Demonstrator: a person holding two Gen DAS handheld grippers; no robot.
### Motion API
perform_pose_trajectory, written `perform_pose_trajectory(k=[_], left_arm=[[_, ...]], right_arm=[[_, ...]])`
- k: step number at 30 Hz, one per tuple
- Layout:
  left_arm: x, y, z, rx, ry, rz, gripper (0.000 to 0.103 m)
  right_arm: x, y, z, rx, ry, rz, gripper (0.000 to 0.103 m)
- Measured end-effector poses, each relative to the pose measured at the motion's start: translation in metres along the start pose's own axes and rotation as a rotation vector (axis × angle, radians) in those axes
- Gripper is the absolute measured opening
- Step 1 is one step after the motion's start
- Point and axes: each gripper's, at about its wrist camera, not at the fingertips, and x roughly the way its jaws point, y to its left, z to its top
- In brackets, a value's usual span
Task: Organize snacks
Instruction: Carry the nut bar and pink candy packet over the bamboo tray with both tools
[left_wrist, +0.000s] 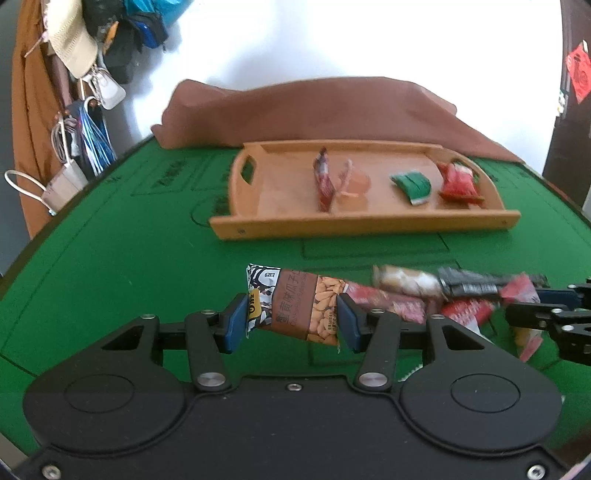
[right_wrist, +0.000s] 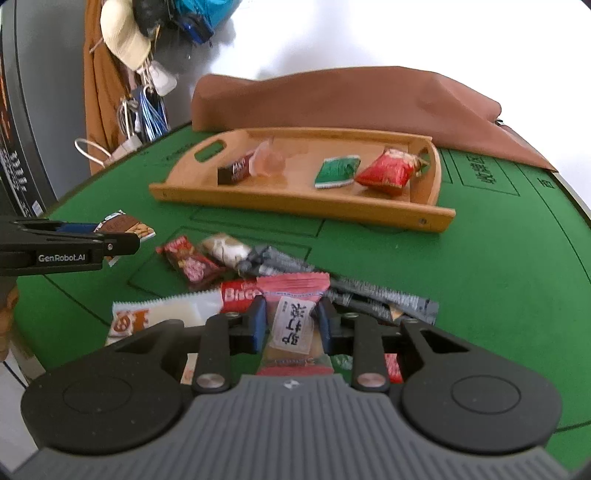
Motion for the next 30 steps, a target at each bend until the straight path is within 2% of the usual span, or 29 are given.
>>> perform_pose_trajectory(k=[6, 15, 19, 30], left_arm=[[-0.003, 0.007, 0.019, -0.017, -0.035, 0.008, 0.049], [0.010, 0.004, 0.046, -0.032, -0.038, -0.025, 0.049], [0.021, 0.003, 0.062, -0.048, -0.038, -0.043, 0.049], [0.077, 0.006, 0.109, -0.059, 0.005, -0.017, 0.049]], right_arm=[[0.001, -0.009, 0.015, 0.042, -0.021, 0.009, 0.032], [0.013, -0.016, 0.050, 0.099, -0.029, 0.070, 0.031], [0.024, -0.017, 0.070, 0.122, -0.024, 0.088, 0.031], [0.078, -0.023, 0.128, 0.153, 0.032, 0.044, 0.031]])
